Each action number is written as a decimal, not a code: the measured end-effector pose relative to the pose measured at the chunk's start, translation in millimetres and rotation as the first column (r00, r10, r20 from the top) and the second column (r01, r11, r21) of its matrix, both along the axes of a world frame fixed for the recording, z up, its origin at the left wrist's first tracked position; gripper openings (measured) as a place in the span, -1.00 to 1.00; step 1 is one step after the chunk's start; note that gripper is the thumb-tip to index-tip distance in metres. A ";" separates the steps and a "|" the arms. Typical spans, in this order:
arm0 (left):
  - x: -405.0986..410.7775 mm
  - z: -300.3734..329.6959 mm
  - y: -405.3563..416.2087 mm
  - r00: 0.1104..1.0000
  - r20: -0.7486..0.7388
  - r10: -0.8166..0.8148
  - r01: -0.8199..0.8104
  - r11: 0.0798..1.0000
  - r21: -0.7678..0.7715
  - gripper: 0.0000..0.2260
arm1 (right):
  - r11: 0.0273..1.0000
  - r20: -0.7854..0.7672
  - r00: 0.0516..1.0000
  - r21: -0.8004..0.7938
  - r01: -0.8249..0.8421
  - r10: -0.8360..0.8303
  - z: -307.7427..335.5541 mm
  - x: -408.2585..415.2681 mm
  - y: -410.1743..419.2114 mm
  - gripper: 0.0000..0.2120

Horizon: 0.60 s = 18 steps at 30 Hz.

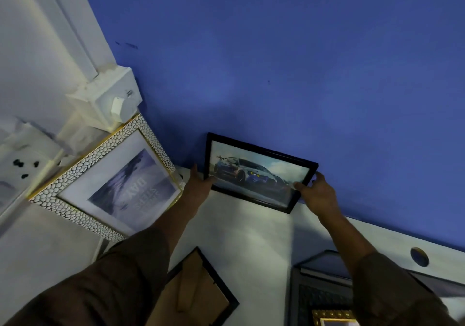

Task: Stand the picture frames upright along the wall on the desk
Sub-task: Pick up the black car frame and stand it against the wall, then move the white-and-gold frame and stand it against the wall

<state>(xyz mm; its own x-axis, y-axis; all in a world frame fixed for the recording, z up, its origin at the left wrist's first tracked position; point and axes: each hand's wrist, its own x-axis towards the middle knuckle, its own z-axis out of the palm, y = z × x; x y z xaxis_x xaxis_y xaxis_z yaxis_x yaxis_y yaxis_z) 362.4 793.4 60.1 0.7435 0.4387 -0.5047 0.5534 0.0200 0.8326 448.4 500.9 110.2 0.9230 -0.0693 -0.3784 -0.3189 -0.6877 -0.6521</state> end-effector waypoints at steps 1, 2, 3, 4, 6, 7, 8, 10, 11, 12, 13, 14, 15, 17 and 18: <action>-4.5 -1.2 0.3 1.000 -0.006 -0.002 0.002 1.000 0.002 -0.33 | 1.000 0.017 1.000 0.002 -0.001 0.001 4.0 -1.8 -0.8 -0.41; -10.9 2.1 -1.6 1.000 -0.001 0.012 -0.012 1.000 -0.004 -0.33 | 1.000 0.029 1.000 0.000 -0.002 0.002 9.6 -5.2 -1.3 -0.37; -16.1 2.6 -2.7 1.000 0.007 0.023 -0.023 1.000 -0.012 -0.33 | 1.000 0.037 0.999 -0.008 -0.004 0.005 13.9 -8.0 -1.2 -0.31; -22.1 4.7 -3.9 0.999 0.017 0.039 -0.039 0.999 -0.015 -0.36 | 1.000 0.053 0.999 -0.021 -0.007 0.008 17.3 -10.8 -0.9 -0.25; -32.9 7.8 -6.3 0.997 0.034 0.069 -0.068 0.997 -0.024 -0.41 | 0.998 0.123 0.992 -0.058 -0.025 0.032 24.3 -17.7 0.9 -0.18; -40.4 11.5 -7.7 0.996 0.040 0.075 -0.075 0.997 -0.024 -0.39 | 0.996 0.177 0.982 -0.074 -0.052 0.065 27.9 -22.8 3.2 -0.18; -48.2 15.0 -9.0 0.995 0.046 0.087 -0.085 0.996 -0.040 -0.31 | 0.992 0.230 0.968 -0.095 -0.085 0.104 30.9 -27.1 6.2 -0.20; -63.3 10.6 -7.7 0.989 0.052 0.138 -0.135 0.989 -0.065 -0.04 | 0.975 0.315 0.926 -0.146 -0.170 0.208 38.3 -36.6 16.3 -0.24; -72.3 6.3 -6.1 0.982 0.060 0.179 -0.174 0.981 -0.082 -0.02 | 0.962 0.336 0.904 -0.163 -0.219 0.263 40.3 -40.1 22.9 -0.26; -82.5 6.7 -6.2 0.972 0.067 0.226 -0.218 0.970 -0.106 -0.09 | 0.949 0.349 0.884 -0.169 -0.267 0.311 41.3 -42.4 30.0 -0.26; -94.4 8.9 -6.9 0.962 0.065 0.265 -0.258 0.961 -0.102 -0.19 | 0.935 0.345 0.869 -0.162 -0.317 0.354 41.6 -44.6 38.3 -0.26; -106.9 14.9 -7.8 0.948 0.058 0.313 -0.306 0.946 -0.106 -0.25 | 0.918 0.336 0.855 -0.148 -0.367 0.395 41.7 -46.5 47.7 -0.27; -118.9 16.7 -6.9 0.932 0.057 0.359 -0.352 0.930 -0.102 -0.27 | 0.900 0.303 0.848 -0.135 -0.414 0.435 42.1 -49.2 57.8 -0.28; -148.1 18.5 3.6 0.887 0.050 0.460 -0.456 0.887 -0.068 -0.30 | 0.862 0.218 0.834 -0.095 -0.499 0.507 41.2 -55.2 85.3 -0.31; -159.8 19.3 9.3 0.854 0.061 0.516 -0.513 0.856 -0.055 -0.31 | 0.848 0.194 0.826 -0.074 -0.525 0.529 40.1 -56.5 97.7 -0.32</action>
